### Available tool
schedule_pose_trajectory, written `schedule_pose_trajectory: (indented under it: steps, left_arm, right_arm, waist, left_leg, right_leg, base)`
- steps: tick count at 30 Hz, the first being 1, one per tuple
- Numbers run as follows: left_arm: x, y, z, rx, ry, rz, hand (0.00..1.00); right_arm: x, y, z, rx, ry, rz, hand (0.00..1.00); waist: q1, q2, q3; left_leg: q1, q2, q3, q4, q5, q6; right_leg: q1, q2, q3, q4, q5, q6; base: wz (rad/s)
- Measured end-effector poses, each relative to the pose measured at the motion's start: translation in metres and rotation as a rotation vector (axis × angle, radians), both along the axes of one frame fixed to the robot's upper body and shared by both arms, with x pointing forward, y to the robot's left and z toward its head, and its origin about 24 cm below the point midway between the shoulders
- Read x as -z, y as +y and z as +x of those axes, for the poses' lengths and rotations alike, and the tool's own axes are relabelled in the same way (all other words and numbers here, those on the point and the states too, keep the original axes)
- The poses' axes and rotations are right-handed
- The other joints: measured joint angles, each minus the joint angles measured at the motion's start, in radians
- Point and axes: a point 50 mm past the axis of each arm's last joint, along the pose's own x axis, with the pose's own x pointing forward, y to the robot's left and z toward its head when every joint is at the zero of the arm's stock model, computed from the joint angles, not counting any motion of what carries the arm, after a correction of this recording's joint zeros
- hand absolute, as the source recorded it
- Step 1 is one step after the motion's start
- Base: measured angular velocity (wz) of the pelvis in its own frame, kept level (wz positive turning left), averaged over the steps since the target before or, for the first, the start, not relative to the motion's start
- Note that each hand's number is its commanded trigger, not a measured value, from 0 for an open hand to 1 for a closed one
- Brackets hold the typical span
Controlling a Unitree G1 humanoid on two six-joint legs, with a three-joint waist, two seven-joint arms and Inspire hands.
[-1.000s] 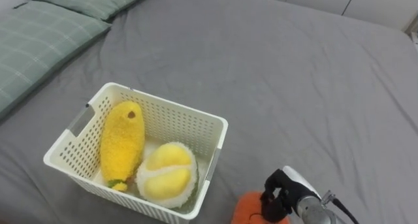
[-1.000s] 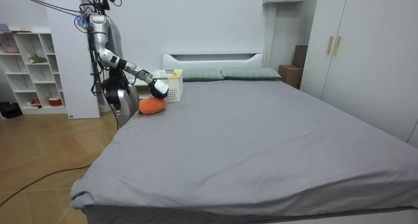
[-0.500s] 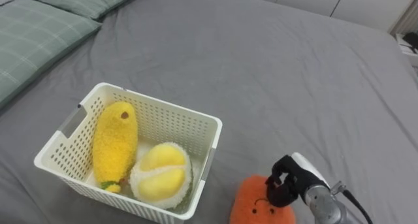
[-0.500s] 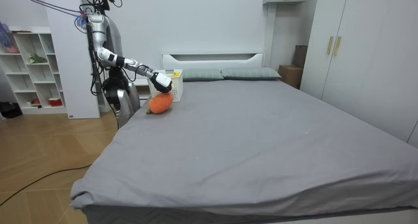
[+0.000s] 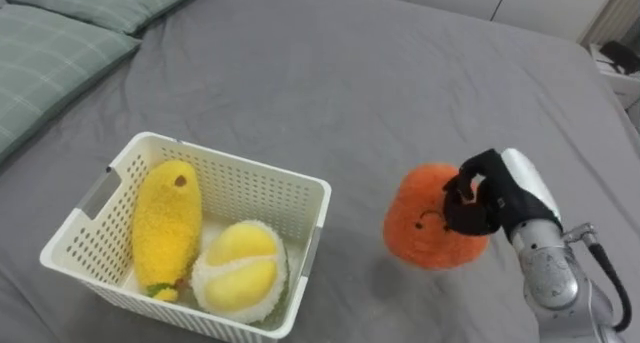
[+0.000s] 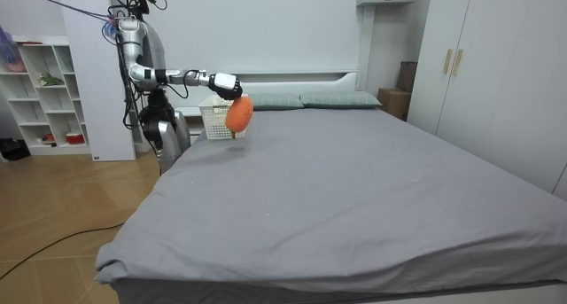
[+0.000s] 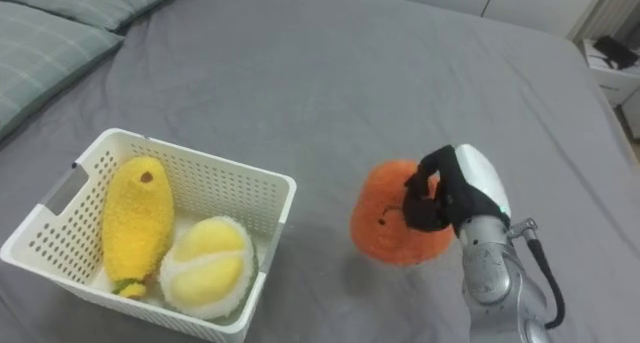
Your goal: Collect toys from the bed
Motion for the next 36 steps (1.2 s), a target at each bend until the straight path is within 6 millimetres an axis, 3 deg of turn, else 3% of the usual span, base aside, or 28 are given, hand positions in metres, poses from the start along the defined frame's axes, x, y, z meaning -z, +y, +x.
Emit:
schedule_pose_trajectory:
  steps: [9, 15, 22, 24, 27, 32, 36]
  left_arm:
    - [0.000, 0.000, 0.001, 0.003, -0.009, 0.014, 0.00]
    - [0.002, -0.002, -0.002, -0.001, 0.013, 0.002, 0.00]
    - [0.002, -0.002, 0.009, 0.012, -0.008, 0.004, 0.00]
    - [0.001, -0.002, 0.016, 0.031, -0.014, 0.007, 0.00]
    - [0.001, -0.001, 0.019, 0.047, -0.015, 0.006, 0.00]
    - [0.001, -0.001, 0.026, 0.070, -0.026, -0.008, 0.00]
    - [0.000, -0.001, 0.034, 0.094, -0.035, -0.007, 0.00]
  right_arm:
    - [-0.045, 0.015, 0.008, -0.068, -0.182, -0.029, 1.00]
    - [-0.076, 0.026, 0.024, -0.124, -0.287, -0.028, 1.00]
    - [-0.101, 0.051, 0.041, -0.223, -0.340, -0.065, 1.00]
    - [-0.106, 0.058, 0.039, -0.254, -0.347, -0.066, 1.00]
    - [-0.113, 0.075, 0.036, -0.334, -0.364, -0.067, 1.00]
    - [-0.120, 0.107, 0.035, -0.493, -0.346, -0.117, 1.00]
    - [-0.127, 0.128, 0.036, -0.586, -0.344, -0.132, 1.00]
  waist:
    - [0.011, -0.008, -0.0007]
    - [0.018, -0.006, 0.0007]
    - [0.054, -0.022, -0.0064]
    - [0.072, -0.030, -0.0118]
    - [0.097, -0.036, -0.0124]
    - [0.129, -0.058, -0.0003]
    - [0.166, -0.073, 0.0029]
  left_leg:
    - [-0.006, 0.000, 0.000, 0.000, 0.000, 0.000]
    - [-0.005, 0.001, -0.002, -0.001, 0.000, 0.001]
    - [-0.022, -0.001, -0.018, 0.006, 0.000, 0.001]
    - [-0.029, -0.001, -0.021, 0.007, 0.000, 0.000]
    - [-0.028, -0.002, -0.029, 0.008, 0.001, 0.001]
    - [-0.033, -0.004, -0.051, 0.006, 0.001, 0.001]
    - [-0.044, -0.004, -0.057, 0.010, 0.002, -0.001]
  right_leg:
    - [-0.007, 0.001, 0.002, 0.005, 0.000, 0.000]
    - [-0.011, 0.001, 0.002, 0.013, 0.000, 0.000]
    - [-0.018, 0.000, -0.012, 0.013, 0.000, 0.000]
    - [-0.026, -0.001, -0.017, 0.014, 0.000, 0.000]
    - [-0.023, -0.001, -0.026, 0.013, 0.000, 0.000]
    - [-0.017, -0.001, -0.031, 0.010, -0.001, 0.001]
    - [-0.029, -0.001, -0.048, 0.009, 0.000, 0.001]
  base:
    - [0.00]
    - [0.00]
    - [0.06]
    - [0.06]
    - [0.08]
    - [0.11]
    - [0.05]
